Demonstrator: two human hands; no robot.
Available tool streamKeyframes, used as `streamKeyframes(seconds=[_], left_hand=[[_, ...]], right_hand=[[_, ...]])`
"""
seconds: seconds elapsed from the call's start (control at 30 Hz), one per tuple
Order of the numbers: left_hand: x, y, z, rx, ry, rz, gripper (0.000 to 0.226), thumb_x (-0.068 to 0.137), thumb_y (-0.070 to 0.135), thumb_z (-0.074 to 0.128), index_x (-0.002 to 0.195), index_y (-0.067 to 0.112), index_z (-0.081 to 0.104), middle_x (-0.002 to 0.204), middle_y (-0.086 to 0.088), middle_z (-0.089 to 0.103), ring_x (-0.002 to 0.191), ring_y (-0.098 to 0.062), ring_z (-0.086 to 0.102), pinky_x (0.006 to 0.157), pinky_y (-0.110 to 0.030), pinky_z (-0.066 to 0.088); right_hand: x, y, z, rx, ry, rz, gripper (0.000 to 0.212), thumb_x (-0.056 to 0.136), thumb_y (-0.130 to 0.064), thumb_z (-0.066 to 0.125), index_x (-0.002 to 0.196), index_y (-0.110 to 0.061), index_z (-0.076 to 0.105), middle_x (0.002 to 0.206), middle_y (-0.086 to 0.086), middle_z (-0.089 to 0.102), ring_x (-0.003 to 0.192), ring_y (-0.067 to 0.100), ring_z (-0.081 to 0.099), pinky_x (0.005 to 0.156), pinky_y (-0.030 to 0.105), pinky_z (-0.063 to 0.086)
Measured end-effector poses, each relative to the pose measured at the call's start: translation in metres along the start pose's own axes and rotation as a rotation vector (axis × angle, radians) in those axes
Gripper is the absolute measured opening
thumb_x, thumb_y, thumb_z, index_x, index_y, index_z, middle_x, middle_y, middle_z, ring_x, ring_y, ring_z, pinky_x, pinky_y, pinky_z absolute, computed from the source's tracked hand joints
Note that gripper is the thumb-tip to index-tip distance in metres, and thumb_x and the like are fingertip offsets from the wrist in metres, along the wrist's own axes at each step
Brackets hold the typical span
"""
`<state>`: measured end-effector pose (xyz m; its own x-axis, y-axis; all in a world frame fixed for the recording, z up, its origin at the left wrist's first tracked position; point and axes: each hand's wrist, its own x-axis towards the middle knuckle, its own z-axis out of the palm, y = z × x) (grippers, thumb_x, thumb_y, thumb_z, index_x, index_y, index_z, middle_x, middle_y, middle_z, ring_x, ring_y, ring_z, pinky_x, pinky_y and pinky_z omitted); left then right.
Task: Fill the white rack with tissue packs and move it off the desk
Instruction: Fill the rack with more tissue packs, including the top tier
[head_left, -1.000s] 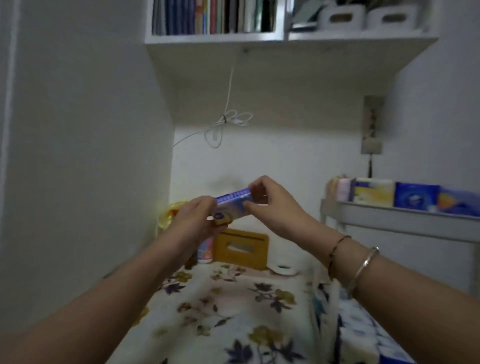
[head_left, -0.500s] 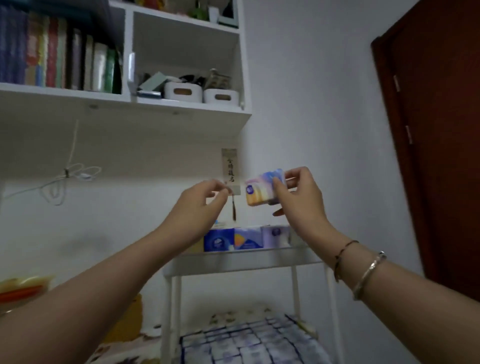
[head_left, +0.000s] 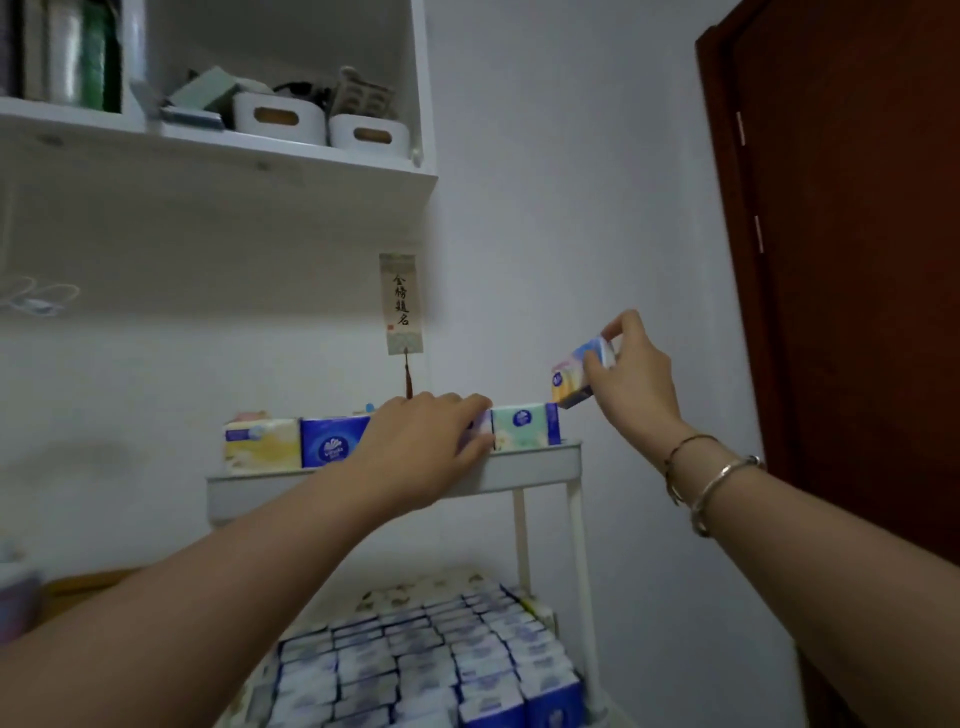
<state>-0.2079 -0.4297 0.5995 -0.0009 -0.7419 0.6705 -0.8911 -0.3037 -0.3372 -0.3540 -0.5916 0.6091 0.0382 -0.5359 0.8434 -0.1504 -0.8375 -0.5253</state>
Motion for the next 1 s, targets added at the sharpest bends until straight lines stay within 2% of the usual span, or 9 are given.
streamKeyframes(seconds=[0.13, 0.27, 0.33, 0.43, 0.5, 0.57, 0.63, 0.77, 1.0], left_hand=[[0.000, -0.002, 0.002, 0.019, 0.020, 0.015, 0.032, 0.098, 0.049, 0.030, 0.120, 0.030, 0.046, 0.108, 0.005, 0.062, 0.091, -0.018, 0.058, 0.075, -0.034, 0.043], [-0.003, -0.003, 0.004, 0.012, 0.016, 0.021, 0.033, 0.099, 0.047, 0.029, 0.123, 0.031, 0.044, 0.112, 0.004, 0.062, 0.092, -0.017, 0.057, 0.078, -0.035, 0.044], [-0.008, -0.002, 0.003, -0.006, 0.010, 0.010, 0.039, 0.099, 0.045, 0.031, 0.135, 0.032, 0.038, 0.127, 0.005, 0.057, 0.105, -0.016, 0.055, 0.089, -0.035, 0.043], [-0.026, 0.003, 0.007, -0.096, 0.090, 0.077, 0.051, 0.099, 0.037, 0.037, 0.148, 0.033, 0.024, 0.152, 0.009, 0.033, 0.136, -0.014, 0.033, 0.113, -0.034, 0.023], [-0.040, 0.010, 0.013, -0.150, 0.187, 0.223, 0.050, 0.094, 0.024, 0.046, 0.143, 0.029, 0.036, 0.150, 0.007, 0.037, 0.138, -0.015, 0.030, 0.115, -0.033, 0.020], [-0.047, 0.021, 0.022, -0.157, 0.189, 0.387, 0.044, 0.085, 0.015, 0.047, 0.129, 0.023, 0.052, 0.139, 0.004, 0.050, 0.131, -0.017, 0.039, 0.112, -0.033, 0.029], [-0.048, 0.033, 0.036, -0.154, 0.140, 0.474, 0.038, 0.080, 0.011, 0.046, 0.115, 0.021, 0.058, 0.125, 0.003, 0.057, 0.120, -0.017, 0.047, 0.104, -0.032, 0.036], [-0.046, 0.045, 0.059, -0.175, 0.000, 0.418, 0.029, 0.087, 0.013, 0.049, 0.109, 0.025, 0.062, 0.110, 0.006, 0.061, 0.107, -0.015, 0.050, 0.100, -0.031, 0.036], [-0.065, 0.035, 0.115, -0.214, -0.479, 0.214, 0.031, 0.097, 0.030, 0.041, 0.124, 0.029, 0.057, 0.130, 0.007, 0.054, 0.119, -0.018, 0.046, 0.100, -0.033, 0.033]], right_hand=[[0.003, 0.000, -0.005, -0.203, 0.002, -0.056, 0.011, 0.095, -0.016, 0.047, 0.104, -0.010, 0.045, 0.089, 0.010, 0.055, 0.077, 0.030, 0.056, 0.064, 0.039, 0.051], [-0.007, 0.007, 0.005, -0.217, -0.100, 0.020, 0.009, 0.094, -0.018, 0.048, 0.100, -0.011, 0.049, 0.090, 0.012, 0.059, 0.076, 0.030, 0.057, 0.062, 0.031, 0.043], [-0.012, 0.009, 0.010, -0.153, -0.095, 0.021, 0.010, 0.093, -0.022, 0.049, 0.097, -0.012, 0.050, 0.088, 0.011, 0.061, 0.075, 0.029, 0.059, 0.060, 0.031, 0.044], [-0.024, 0.017, 0.006, -0.095, -0.046, 0.006, 0.009, 0.092, -0.022, 0.051, 0.096, -0.014, 0.050, 0.086, 0.009, 0.058, 0.073, 0.024, 0.056, 0.055, 0.028, 0.039], [-0.037, 0.031, -0.001, -0.104, -0.068, 0.033, 0.009, 0.091, -0.022, 0.053, 0.095, -0.014, 0.051, 0.085, 0.008, 0.057, 0.071, 0.021, 0.054, 0.052, 0.027, 0.037], [-0.050, 0.048, -0.005, -0.114, -0.108, 0.123, 0.009, 0.090, -0.021, 0.054, 0.094, -0.013, 0.052, 0.083, 0.009, 0.059, 0.067, 0.019, 0.054, 0.050, 0.027, 0.038], [-0.060, 0.063, -0.003, -0.096, -0.219, 0.262, 0.008, 0.090, -0.021, 0.054, 0.093, -0.013, 0.054, 0.077, 0.011, 0.064, 0.061, 0.021, 0.060, 0.048, 0.029, 0.046], [-0.082, 0.081, 0.015, -0.088, -0.500, 0.483, 0.009, 0.089, -0.019, 0.056, 0.096, -0.013, 0.056, 0.067, 0.010, 0.064, 0.048, 0.018, 0.061, 0.037, 0.020, 0.044], [-0.112, 0.105, 0.048, -0.140, -0.759, 0.543, 0.020, 0.086, -0.023, 0.065, 0.102, -0.015, 0.056, 0.062, 0.004, 0.066, 0.045, 0.013, 0.061, 0.040, 0.020, 0.045]])
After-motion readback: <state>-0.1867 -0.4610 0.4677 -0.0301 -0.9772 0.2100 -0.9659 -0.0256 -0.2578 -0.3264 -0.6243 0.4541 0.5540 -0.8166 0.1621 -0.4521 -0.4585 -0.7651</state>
